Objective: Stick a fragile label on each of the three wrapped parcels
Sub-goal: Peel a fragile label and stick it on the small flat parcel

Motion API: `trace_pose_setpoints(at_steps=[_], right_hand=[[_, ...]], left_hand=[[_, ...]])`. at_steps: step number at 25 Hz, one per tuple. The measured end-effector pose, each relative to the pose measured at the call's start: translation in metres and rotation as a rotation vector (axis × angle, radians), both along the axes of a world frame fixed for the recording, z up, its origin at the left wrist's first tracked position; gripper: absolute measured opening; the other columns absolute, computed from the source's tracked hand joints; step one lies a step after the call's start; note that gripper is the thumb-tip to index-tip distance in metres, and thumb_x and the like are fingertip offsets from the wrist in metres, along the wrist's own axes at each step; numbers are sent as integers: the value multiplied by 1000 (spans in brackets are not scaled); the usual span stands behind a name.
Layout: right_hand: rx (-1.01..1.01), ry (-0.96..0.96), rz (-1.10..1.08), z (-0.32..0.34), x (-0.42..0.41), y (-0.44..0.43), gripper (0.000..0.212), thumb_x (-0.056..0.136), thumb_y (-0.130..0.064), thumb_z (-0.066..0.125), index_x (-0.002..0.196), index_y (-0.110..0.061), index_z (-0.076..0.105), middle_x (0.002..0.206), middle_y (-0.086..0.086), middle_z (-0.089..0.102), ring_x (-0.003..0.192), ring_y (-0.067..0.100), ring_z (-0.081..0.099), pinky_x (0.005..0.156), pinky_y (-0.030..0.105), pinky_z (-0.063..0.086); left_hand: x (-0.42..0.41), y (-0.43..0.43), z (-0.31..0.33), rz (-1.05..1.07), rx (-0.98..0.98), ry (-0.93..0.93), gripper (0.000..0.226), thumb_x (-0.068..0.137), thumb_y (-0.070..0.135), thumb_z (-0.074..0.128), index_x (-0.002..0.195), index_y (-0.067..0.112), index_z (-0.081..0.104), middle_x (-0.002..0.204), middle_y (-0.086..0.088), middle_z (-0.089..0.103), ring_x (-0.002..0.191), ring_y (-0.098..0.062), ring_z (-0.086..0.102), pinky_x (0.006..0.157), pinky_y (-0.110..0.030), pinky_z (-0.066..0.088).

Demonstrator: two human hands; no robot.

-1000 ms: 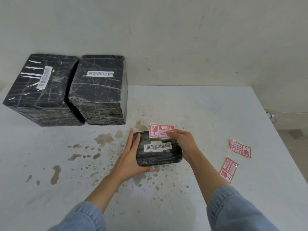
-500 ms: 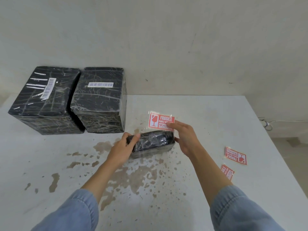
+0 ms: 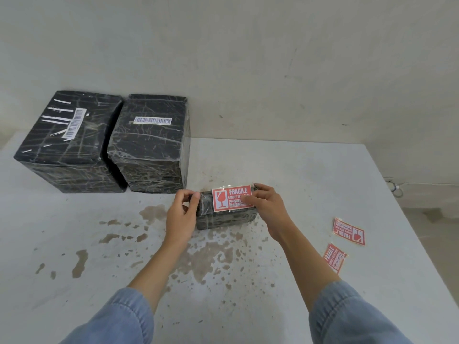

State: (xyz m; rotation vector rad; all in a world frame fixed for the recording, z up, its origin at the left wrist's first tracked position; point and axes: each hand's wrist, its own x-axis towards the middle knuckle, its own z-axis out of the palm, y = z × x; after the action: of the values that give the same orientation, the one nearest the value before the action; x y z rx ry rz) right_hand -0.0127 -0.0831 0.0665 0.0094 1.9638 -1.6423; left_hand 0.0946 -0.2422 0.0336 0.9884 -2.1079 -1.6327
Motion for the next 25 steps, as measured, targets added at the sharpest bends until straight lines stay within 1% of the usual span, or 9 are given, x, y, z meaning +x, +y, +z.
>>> trace_pose_setpoints(at_steps=[3,6,10,14,17,18,20,22,25], right_hand=[[25,13,17,-1,2,0,19,76,-10,73,86,6,70,129,-6,46,106,9,55,92,37,46],[37,20,25,-1,7,-1,27,77,-11,74,94,9,68,130,-8,46,99,3,56,83,30,43],[68,36,28,-2,9,-1,19,78,-11,73,87,5,68,132,-7,44,106,12,55,78,27,39],[56,56,24,-3,11,0,14,78,-11,73,76,0,67,133,-4,44,108,13,54,77,24,39],[66,93,16,-5,13,0,16,78,-12,74,70,-2,65,131,-5,45,107,13,54,75,19,42],[57,105,5,-8,13,0,15,77,-13,75,69,-3,67,132,-4,47,109,15,56,80,22,46],[34,115,-27,-13,14,-1,15,75,-15,76,62,-11,71,130,1,55,111,21,60,93,39,51],[47,110,-54,-16,15,-1,19,73,-17,76,55,-15,70,125,3,61,111,25,61,95,46,50],[83,80,-93,-20,15,-2,16,67,-23,78,60,-10,72,124,1,62,116,26,59,97,50,49]], left_hand=[[8,4,-5,28,94,17,19,96,33,41,104,23,55,101,0,63,93,-17,58,75,-29,47],[12,6,-7,29,103,11,17,97,32,39,104,25,54,105,-4,63,94,-19,59,76,-31,48],[11,7,-5,34,99,0,17,97,32,39,104,25,53,106,-5,64,97,-20,61,83,-38,51],[11,9,-4,46,98,2,19,97,32,39,105,22,53,104,-5,63,94,-20,61,76,-31,49],[9,9,-4,55,99,-7,21,97,32,39,107,21,53,104,-4,63,94,-18,60,73,-28,47],[9,9,-3,59,96,-9,22,97,32,38,107,21,53,105,-4,63,95,-19,60,73,-28,47],[8,10,-4,65,85,-14,23,97,33,38,108,21,54,106,-4,63,97,-19,60,76,-30,47],[8,9,-5,69,79,-20,22,97,33,38,107,21,54,107,-4,62,98,-20,60,78,-31,48],[8,8,-7,98,41,-28,26,96,34,40,110,20,57,115,-5,60,103,-20,58,82,-30,46]])
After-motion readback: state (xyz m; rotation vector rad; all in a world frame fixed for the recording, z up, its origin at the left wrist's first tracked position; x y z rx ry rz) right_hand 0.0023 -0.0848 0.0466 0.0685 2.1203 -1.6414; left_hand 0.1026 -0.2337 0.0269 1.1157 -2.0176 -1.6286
